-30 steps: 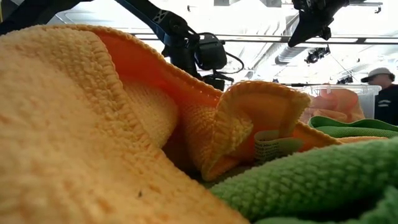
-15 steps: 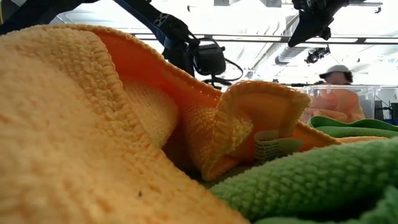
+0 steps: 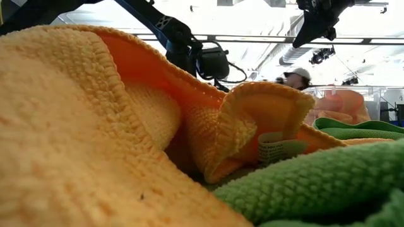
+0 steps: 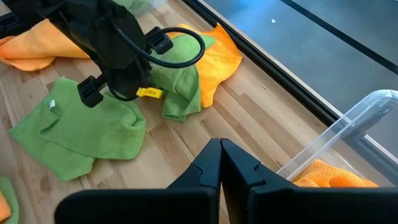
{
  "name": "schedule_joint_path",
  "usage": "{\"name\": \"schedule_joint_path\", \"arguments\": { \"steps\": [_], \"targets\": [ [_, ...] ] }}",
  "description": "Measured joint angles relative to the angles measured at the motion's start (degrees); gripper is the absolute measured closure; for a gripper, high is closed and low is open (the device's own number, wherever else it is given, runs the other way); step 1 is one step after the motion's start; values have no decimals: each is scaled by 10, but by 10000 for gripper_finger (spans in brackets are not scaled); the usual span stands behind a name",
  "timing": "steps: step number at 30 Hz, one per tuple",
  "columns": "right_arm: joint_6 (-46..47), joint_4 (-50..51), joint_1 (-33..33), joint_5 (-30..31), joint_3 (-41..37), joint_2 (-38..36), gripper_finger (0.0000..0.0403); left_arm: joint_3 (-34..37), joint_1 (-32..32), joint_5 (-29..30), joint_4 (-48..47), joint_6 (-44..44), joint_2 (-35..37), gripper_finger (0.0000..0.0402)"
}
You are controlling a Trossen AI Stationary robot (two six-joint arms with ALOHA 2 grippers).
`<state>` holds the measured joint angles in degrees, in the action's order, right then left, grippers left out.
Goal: Sort microfiber towel by color & place in baskets
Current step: Put the green microfiber towel into the left transparent bin
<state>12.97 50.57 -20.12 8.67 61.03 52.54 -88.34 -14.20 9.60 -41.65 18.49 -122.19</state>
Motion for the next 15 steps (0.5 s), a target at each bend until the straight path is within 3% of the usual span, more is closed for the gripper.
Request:
{"name": "schedule_joint_path", "arguments": {
  "steps": [8,15],
  "targets": [
    [0,2,0,0,0,0,402,-29,0,-3,-43,-14,20,399],
    [1,4,0,0,0,0,402,-44,0,-10,-37,-54,22,383]
  ]
}}
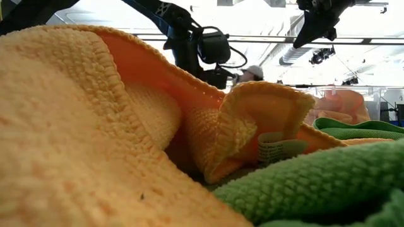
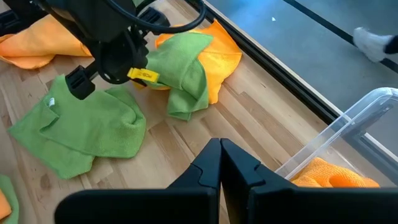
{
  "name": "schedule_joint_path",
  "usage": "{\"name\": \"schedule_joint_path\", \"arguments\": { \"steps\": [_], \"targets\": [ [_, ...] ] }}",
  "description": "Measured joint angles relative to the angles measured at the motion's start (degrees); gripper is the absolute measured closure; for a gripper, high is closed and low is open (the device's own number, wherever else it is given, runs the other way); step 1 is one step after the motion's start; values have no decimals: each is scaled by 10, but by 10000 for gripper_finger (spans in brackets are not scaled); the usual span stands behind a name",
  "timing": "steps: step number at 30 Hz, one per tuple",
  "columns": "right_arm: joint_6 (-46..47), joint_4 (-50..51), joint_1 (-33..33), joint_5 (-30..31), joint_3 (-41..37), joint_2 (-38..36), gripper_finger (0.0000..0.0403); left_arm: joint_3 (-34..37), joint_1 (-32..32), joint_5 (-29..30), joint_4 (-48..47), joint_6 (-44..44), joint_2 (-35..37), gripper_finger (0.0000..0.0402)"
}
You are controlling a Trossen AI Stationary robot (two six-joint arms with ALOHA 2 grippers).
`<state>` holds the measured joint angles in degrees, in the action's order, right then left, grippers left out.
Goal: Sort microfiber towel by color & place in baskets
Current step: Put the green microfiber towel into the left transparent bin
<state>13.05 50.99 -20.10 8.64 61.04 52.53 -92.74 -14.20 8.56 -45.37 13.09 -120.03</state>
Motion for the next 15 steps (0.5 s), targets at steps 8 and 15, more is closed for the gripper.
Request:
{"name": "schedule_joint_path", "arguments": {
  "steps": [8,15],
  "targets": [
    [4,4,0,0,0,0,402,0,-1,-11,-1,-10,0,381],
    [4,4,0,0,0,0,402,0,-1,-36,3,-10,0,381]
  ]
}}
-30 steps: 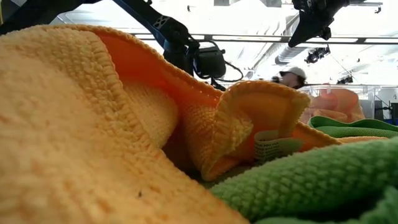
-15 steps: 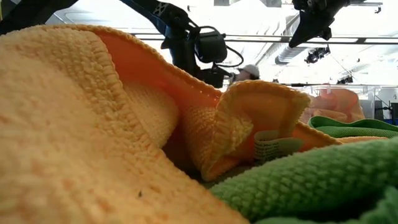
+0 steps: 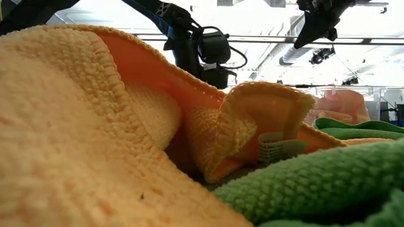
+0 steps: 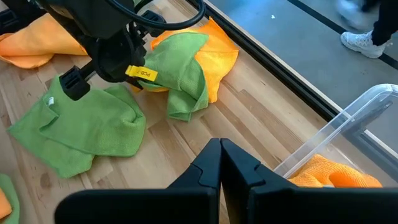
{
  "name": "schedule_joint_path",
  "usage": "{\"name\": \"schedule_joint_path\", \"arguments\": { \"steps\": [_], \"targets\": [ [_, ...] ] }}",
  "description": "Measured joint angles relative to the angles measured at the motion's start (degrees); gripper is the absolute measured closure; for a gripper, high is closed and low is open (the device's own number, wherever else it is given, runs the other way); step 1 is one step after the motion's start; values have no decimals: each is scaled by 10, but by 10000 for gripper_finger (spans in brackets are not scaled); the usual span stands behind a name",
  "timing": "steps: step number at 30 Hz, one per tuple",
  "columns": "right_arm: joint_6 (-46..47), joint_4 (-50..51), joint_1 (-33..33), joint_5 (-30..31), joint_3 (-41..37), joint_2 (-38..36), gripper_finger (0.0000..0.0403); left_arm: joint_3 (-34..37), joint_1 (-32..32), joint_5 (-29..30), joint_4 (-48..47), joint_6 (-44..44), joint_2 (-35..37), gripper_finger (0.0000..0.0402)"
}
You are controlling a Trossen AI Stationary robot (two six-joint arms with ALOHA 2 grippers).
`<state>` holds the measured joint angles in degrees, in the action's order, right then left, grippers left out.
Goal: Sort microfiber towel by color & place in baskets
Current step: Put the green microfiber towel into the left transparent bin
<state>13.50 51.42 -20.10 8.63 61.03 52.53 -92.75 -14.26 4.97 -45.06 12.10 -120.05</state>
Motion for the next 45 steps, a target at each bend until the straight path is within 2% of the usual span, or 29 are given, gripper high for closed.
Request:
{"name": "schedule_joint_path", "arguments": {
  "steps": [13,24,34,37,41,45],
  "targets": [
    [0,0,0,0,0,0,402,2,0,0,21,0,0,379],
    [0,0,0,0,0,0,402,2,-1,3,22,0,0,331],
    [0,0,0,0,0,0,402,2,-1,4,22,1,0,328],
    [0,0,0,0,0,0,402,2,-1,4,21,1,0,343],
    [0,0,0,0,0,0,402,2,-1,4,21,-1,0,393],
    [0,0,0,0,0,0,402,-6,-3,12,3,-8,0,399]
  ]
}}
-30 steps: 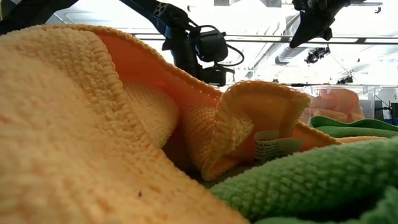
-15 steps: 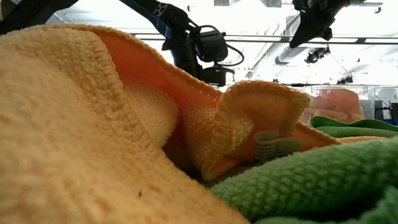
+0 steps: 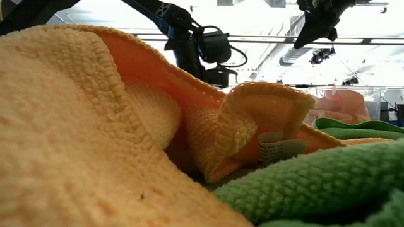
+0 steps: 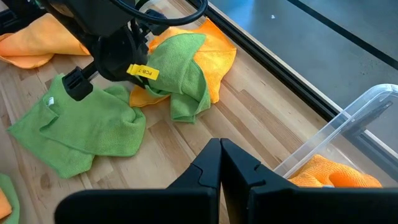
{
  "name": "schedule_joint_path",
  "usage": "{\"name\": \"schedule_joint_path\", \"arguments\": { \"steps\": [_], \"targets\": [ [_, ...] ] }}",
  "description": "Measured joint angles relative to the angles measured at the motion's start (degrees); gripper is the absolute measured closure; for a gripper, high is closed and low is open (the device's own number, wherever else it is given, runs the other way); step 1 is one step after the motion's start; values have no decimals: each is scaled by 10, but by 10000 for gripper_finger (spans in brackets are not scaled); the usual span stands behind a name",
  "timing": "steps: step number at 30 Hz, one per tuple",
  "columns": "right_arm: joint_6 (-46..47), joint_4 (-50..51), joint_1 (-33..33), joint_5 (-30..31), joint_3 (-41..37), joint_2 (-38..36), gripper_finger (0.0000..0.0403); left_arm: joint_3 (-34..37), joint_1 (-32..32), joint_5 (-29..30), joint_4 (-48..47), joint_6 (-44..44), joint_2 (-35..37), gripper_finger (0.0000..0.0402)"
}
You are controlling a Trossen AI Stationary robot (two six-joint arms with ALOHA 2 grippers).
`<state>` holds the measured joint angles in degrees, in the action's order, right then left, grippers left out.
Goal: Sort microfiber towel by color & place in baskets
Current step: Put the green microfiber towel into the left transparent bin
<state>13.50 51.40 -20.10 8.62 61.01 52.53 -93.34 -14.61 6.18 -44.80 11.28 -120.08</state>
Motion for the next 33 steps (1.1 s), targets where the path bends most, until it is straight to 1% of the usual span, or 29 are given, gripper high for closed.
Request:
{"name": "schedule_joint_path", "arguments": {
  "steps": [3,6,10,16,19,23,28,31,33],
  "targets": [
    [0,0,0,0,0,0,402,-11,2,9,-22,-3,16,400],
    [0,0,0,0,0,0,402,-22,8,26,-34,-3,53,401],
    [0,2,0,0,0,0,402,-27,16,50,-38,-2,119,401],
    [0,2,0,0,0,0,402,-28,16,112,-30,-7,231,401],
    [-2,2,0,0,0,0,402,-28,16,141,-9,-7,282,401],
    [-4,2,0,0,0,0,402,-28,16,175,46,-7,337,401],
    [-4,2,0,0,0,0,402,-28,16,223,124,0,382,401],
    [-4,2,0,0,0,0,402,-28,16,246,148,20,403,401],
    [-4,2,0,0,0,0,402,-28,16,252,157,29,414,401]
  ]
}}
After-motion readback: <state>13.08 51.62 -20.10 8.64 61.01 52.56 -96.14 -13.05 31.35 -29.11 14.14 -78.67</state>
